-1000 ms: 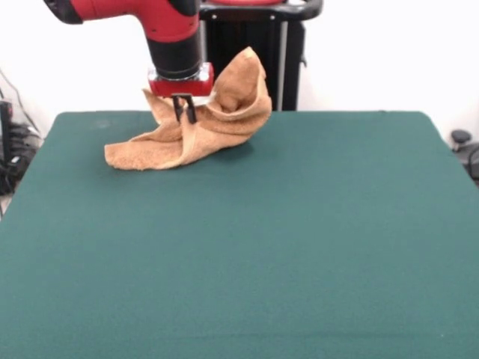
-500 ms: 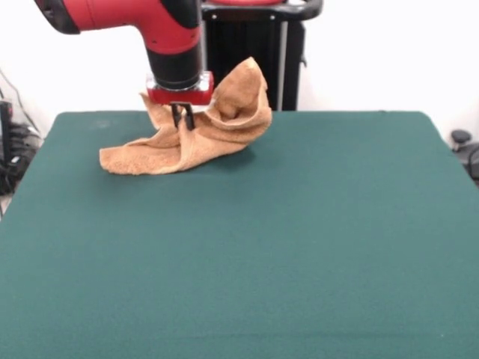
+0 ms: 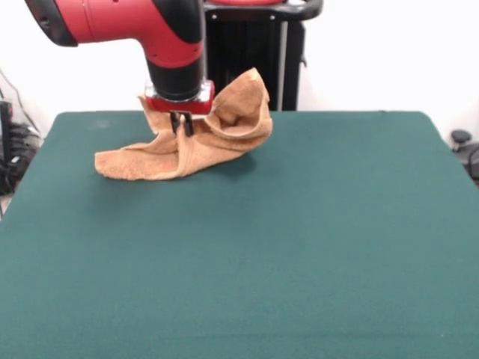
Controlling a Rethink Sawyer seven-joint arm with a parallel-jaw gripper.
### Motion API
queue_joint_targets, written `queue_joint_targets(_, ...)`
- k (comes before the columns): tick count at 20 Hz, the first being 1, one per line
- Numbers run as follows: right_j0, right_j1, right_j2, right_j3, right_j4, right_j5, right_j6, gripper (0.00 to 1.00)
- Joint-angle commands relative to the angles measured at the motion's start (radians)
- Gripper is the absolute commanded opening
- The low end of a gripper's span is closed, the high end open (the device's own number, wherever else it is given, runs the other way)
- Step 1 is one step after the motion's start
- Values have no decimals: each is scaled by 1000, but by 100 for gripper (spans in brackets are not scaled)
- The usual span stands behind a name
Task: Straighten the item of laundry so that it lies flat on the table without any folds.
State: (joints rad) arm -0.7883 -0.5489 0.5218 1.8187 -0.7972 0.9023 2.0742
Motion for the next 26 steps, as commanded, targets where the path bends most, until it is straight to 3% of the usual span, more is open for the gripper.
queue_joint_targets(1, 73, 44, 55, -160, 19, 70, -187, 0)
queue_joint_targets(13, 99, -39, 60, -155, 58, 152, -182, 0)
queue_joint_targets(22, 182, -166, 27, -184, 131, 358, -134, 0)
queue_joint_targets(26, 193, -191, 20, -204, 142, 387, -120, 0)
